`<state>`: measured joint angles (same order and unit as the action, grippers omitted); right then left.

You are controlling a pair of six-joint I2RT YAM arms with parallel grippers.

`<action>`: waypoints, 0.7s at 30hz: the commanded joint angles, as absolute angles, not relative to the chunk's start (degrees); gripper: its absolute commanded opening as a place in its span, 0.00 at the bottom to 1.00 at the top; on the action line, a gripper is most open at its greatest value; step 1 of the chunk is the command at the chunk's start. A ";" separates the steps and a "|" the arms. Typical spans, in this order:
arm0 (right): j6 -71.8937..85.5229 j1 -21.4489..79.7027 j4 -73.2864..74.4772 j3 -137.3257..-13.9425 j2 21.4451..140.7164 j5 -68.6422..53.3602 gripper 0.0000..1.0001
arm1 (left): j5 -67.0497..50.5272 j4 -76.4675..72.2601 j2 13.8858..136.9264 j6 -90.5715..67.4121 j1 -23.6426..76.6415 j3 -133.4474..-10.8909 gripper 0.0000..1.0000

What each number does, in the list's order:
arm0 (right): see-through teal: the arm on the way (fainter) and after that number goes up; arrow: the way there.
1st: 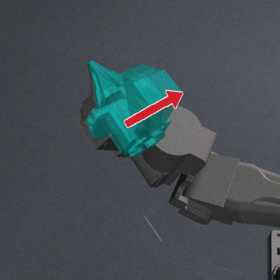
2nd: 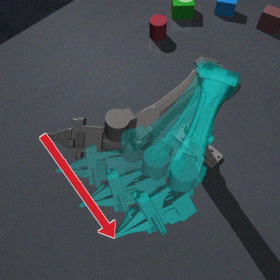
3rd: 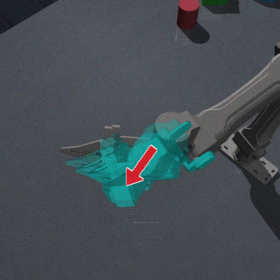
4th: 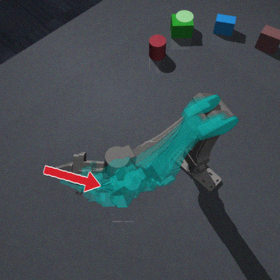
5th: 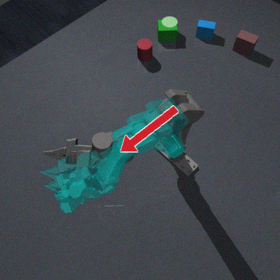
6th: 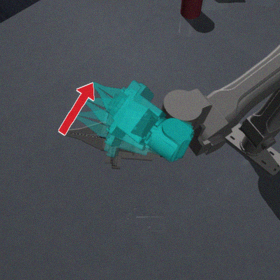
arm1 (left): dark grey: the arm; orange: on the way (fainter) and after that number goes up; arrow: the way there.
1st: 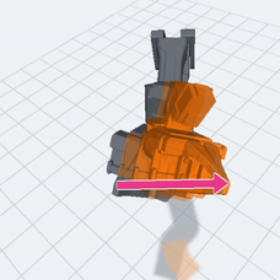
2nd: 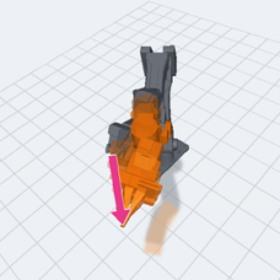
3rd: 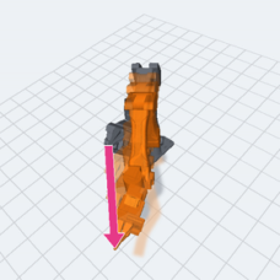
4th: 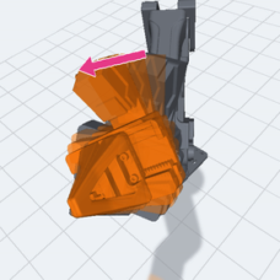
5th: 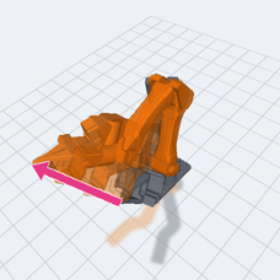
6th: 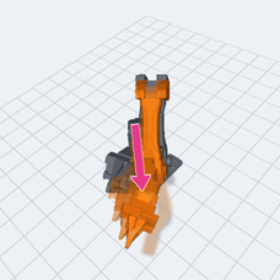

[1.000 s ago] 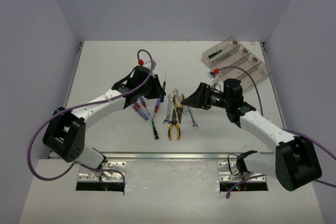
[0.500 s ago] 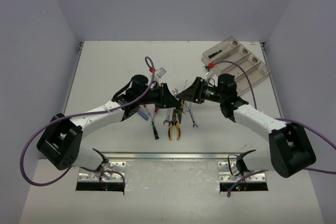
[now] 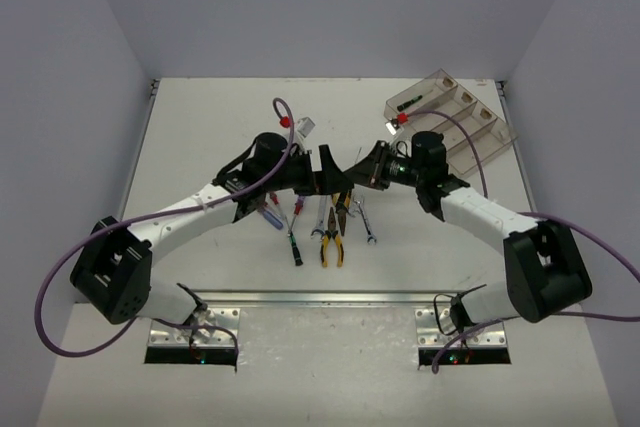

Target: Sort the tools into containers

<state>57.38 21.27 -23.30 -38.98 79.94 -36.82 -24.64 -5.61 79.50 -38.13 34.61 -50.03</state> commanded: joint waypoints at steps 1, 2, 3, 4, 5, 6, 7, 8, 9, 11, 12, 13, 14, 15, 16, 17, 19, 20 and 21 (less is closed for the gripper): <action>53.84 13.32 -6.50 -52.39 85.07 -27.77 0.00 | 1.49 14.28 76.44 -34.22 34.98 -57.24 1.00; 53.58 11.10 -2.87 -56.07 87.27 -25.14 0.00 | 5.90 17.16 74.93 -34.50 34.96 -57.32 1.00; 53.50 9.24 -0.66 -59.27 89.50 -21.80 0.00 | 7.93 20.20 73.16 -34.42 34.92 -56.83 1.00; 53.46 7.55 1.46 -62.37 91.71 -18.65 0.00 | 10.03 23.05 71.39 -34.30 34.89 -56.27 1.00; 53.45 6.37 3.39 -65.87 93.96 -15.97 0.00 | 12.11 24.97 69.48 -33.94 34.89 -55.52 1.00; 53.06 4.78 5.95 -72.37 96.76 -12.15 0.00 | 13.04 25.99 66.97 -33.55 34.89 -54.89 1.00; 52.76 3.43 8.69 -78.54 99.97 -8.67 0.00 | 13.98 27.08 64.82 -33.13 34.89 -54.34 1.00; 52.57 2.45 11.70 -84.17 103.83 -5.70 0.00 | 14.95 28.29 63.24 -32.65 34.89 -53.91 1.00; 52.46 1.53 13.39 -89.32 107.48 -4.21 0.00 | 15.78 29.33 62.26 -32.21 34.89 -53.63 1.00; 51.98 0.41 19.17 -100.60 117.95 -1.50 0.00 | 17.77 31.27 60.73 -31.91 34.96 -53.17 1.00; 51.50 -0.48 21.30 -106.19 122.61 -0.77 0.00 | 18.18 31.51 60.06 -32.02 34.98 -52.70 1.00; 50.93 -1.67 22.57 -111.58 126.43 -0.43 0.00 | 18.19 31.33 59.39 -32.21 34.98 -52.08 1.00; 50.28 -2.41 23.27 -117.34 130.32 -0.26 0.00 | 18.24 31.10 59.15 -32.40 34.98 -51.32 1.00; 49.53 -2.92 23.68 -122.55 133.81 0.22 0.00 | 18.36 30.90 59.00 -32.62 35.00 -50.57 1.00; 48.63 -3.26 23.79 -126.60 136.56 1.33 0.00 | 18.58 30.79 58.84 -32.89 35.06 -49.90 1.00; 48.13 -3.57 22.80 -129.19 138.19 1.67 0.00 | 19.14 31.00 58.70 -33.09 35.07 -49.38 1.00; 46.95 -3.99 19.80 -131.78 140.36 1.81 0.00 | 20.37 31.57 58.38 -33.39 35.07 -48.63 1.00; 46.06 -4.04 18.00 -131.64 141.07 1.77 0.00 | 20.92 31.82 58.16 -33.49 35.07 -48.42 1.00; 45.70 -4.04 16.46 -130.87 141.68 2.02 0.00 | 21.36 31.90 57.47 -33.66 35.07 -47.99 1.00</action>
<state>49.65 -3.65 18.61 -127.71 140.62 -1.42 17.56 30.81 59.07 -33.28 34.81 -49.08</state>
